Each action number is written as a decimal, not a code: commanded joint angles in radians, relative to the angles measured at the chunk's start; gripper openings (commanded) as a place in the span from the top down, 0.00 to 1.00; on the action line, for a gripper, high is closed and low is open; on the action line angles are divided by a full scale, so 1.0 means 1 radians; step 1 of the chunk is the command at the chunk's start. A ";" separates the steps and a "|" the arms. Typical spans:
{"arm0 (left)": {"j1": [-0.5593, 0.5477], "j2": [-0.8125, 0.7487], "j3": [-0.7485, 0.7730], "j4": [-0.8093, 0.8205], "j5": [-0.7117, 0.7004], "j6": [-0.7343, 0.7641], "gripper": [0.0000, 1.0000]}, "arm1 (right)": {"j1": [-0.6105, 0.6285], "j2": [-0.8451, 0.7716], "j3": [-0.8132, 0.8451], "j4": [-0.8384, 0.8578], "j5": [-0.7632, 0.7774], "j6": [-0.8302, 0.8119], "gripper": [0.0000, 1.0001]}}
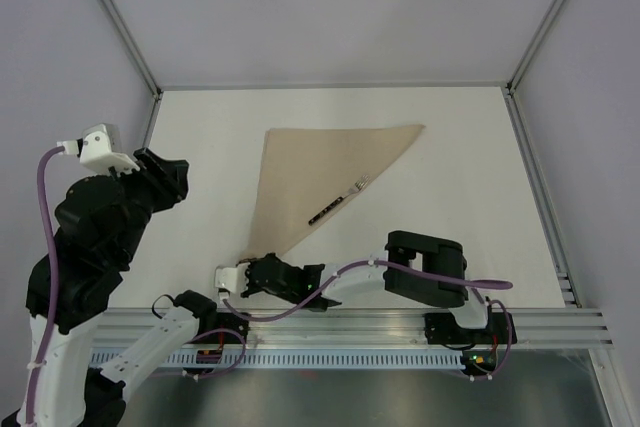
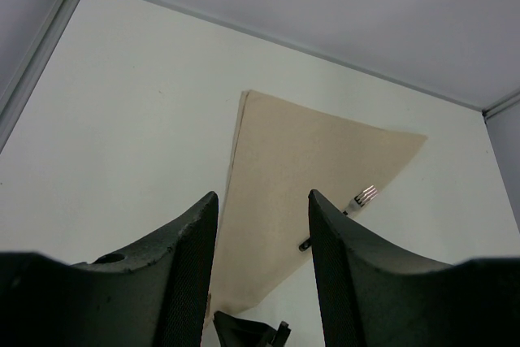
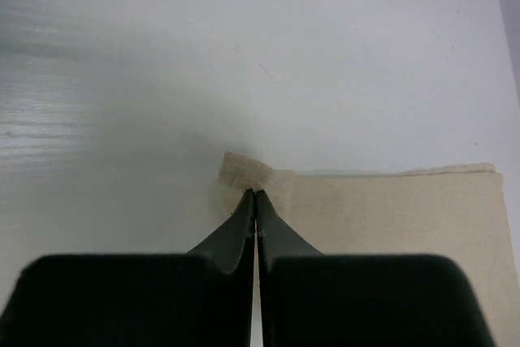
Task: Fold the napkin, place the utensils inside, and roll it up
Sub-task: Fold the napkin
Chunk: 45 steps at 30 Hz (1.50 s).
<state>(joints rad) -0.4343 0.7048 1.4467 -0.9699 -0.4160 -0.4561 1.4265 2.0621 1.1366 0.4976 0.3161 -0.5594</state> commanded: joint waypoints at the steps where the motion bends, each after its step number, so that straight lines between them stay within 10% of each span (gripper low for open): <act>1: -0.003 0.028 -0.011 0.026 0.020 -0.004 0.47 | -0.026 -0.079 0.038 -0.040 0.001 0.050 1.00; 45: -0.003 0.346 -0.368 0.445 0.345 -0.049 0.49 | -0.710 -0.296 -0.104 -0.338 -0.035 0.273 1.00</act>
<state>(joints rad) -0.4343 1.0233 1.1000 -0.6201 -0.1295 -0.4606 0.7315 1.7847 1.0370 0.1707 0.2878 -0.3088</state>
